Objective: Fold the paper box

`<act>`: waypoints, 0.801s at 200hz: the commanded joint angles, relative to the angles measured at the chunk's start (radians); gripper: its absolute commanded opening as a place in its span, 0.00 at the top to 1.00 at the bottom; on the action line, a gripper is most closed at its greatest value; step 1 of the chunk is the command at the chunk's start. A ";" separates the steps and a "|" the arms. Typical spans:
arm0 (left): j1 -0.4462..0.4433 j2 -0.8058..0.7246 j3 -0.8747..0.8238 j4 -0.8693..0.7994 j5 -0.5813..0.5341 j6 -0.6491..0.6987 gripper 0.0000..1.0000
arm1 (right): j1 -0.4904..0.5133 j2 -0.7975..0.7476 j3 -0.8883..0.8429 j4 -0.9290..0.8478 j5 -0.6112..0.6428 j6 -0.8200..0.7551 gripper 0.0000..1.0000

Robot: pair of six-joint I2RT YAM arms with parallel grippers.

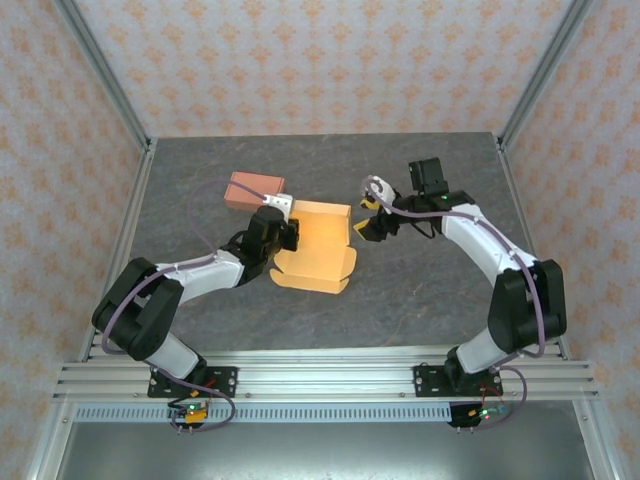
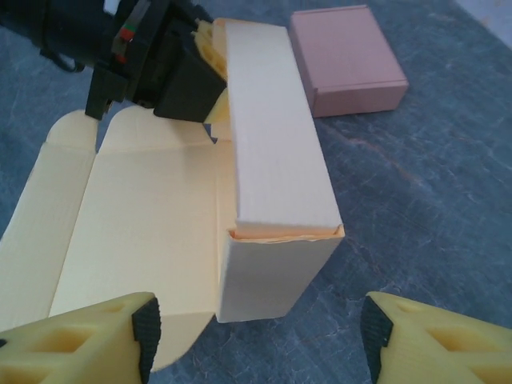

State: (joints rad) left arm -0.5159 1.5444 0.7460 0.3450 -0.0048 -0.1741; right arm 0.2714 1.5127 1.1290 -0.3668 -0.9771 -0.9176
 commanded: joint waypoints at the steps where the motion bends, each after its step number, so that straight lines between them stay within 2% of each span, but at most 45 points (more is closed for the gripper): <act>1: 0.006 -0.009 0.018 0.032 0.011 0.001 1.00 | -0.001 -0.040 -0.085 0.280 0.034 0.170 0.28; 26: 0.009 -0.011 0.031 0.029 0.026 -0.017 1.00 | 0.002 0.020 -0.060 0.279 -0.062 0.223 0.27; 68: 0.008 -0.013 0.023 0.078 0.083 -0.018 1.00 | 0.040 0.093 -0.037 0.295 -0.093 0.237 0.32; 81: 0.008 -0.016 0.024 0.080 0.094 -0.020 1.00 | 0.052 0.116 -0.011 0.273 -0.107 0.225 0.41; 97: 0.007 -0.014 0.022 0.083 0.095 -0.025 1.00 | 0.061 0.133 0.008 0.263 -0.115 0.213 0.62; 103: 0.009 -0.011 0.021 0.083 0.093 -0.025 1.00 | 0.063 0.136 0.013 0.262 -0.114 0.215 0.64; 144: 0.009 -0.016 0.024 0.075 0.078 -0.051 1.00 | 0.077 0.150 0.033 0.234 -0.115 0.237 0.64; 151: 0.009 -0.014 0.022 0.079 0.074 -0.060 1.00 | 0.076 0.146 0.028 0.236 -0.115 0.243 0.60; 160: 0.011 -0.012 0.026 0.077 0.067 -0.075 1.00 | 0.076 0.134 0.016 0.254 -0.098 0.263 0.44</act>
State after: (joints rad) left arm -0.5018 1.5444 0.7509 0.3798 0.0650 -0.2115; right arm 0.3313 1.6581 1.1278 -0.1284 -1.0332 -0.6842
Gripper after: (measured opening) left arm 0.085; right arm 0.416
